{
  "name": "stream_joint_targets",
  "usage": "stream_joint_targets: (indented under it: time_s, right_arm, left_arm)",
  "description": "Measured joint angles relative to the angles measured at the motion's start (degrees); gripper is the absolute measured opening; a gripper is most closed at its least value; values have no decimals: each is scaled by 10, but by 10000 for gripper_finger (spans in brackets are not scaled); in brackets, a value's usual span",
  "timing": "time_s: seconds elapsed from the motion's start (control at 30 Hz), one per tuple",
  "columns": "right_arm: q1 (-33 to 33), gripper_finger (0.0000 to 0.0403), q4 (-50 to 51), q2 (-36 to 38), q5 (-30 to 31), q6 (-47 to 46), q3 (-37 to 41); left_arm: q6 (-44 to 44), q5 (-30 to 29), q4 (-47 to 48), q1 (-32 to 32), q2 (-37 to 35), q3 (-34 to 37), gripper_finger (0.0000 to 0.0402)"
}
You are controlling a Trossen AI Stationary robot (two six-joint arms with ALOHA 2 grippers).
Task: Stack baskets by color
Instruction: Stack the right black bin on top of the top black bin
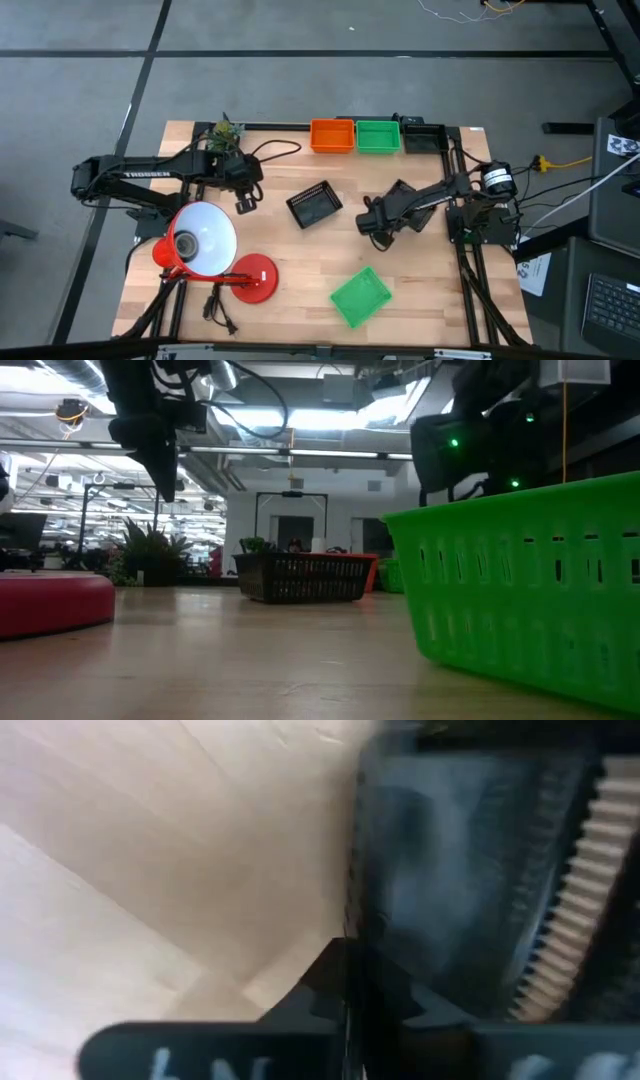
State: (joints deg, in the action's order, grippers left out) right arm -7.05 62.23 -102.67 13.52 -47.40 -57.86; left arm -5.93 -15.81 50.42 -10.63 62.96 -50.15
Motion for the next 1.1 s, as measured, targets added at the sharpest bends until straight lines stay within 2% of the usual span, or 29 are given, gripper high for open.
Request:
stream_joint_targets:
  time_s: [0.2, 0.37, 0.43, 0.53, 0.67, 0.83, 0.9, 0.97, 1.1]
  right_arm:
    - [0, 2, 110, 7, 76, 45, -22]
    - [30, 2, 240, 47, 217, 95, -51]
    - [64, 2, 258, 75, 250, 136, -50]
    - [137, 1, 240, 122, 254, 216, -39]
    - [236, 1, 184, 177, 255, 340, -33]
    - [323, 0, 81, 199, 254, 598, -33]
    - [349, 0, 54, 194, 248, 666, -33]
    - [377, 0, 45, 182, 229, 703, -33]
    - [425, 0, 56, 150, 218, 703, -33]
  left_arm:
    - [0, 0, -16, 0, 0, 0, 17]
    - [0, 0, -19, 0, 0, 0, 10]
    - [12, 0, -21, 0, 0, 0, 7]
    - [27, 0, -28, 0, -1, 0, 3]
    - [25, 3, -53, 0, -39, -1, 1]
    - [25, 4, -82, 0, -63, 0, 5]
    - [20, 4, -76, 0, -71, 0, 5]
    - [15, 4, -81, 0, -69, -1, 2]
    - [5, 5, -79, 0, -65, 0, 2]
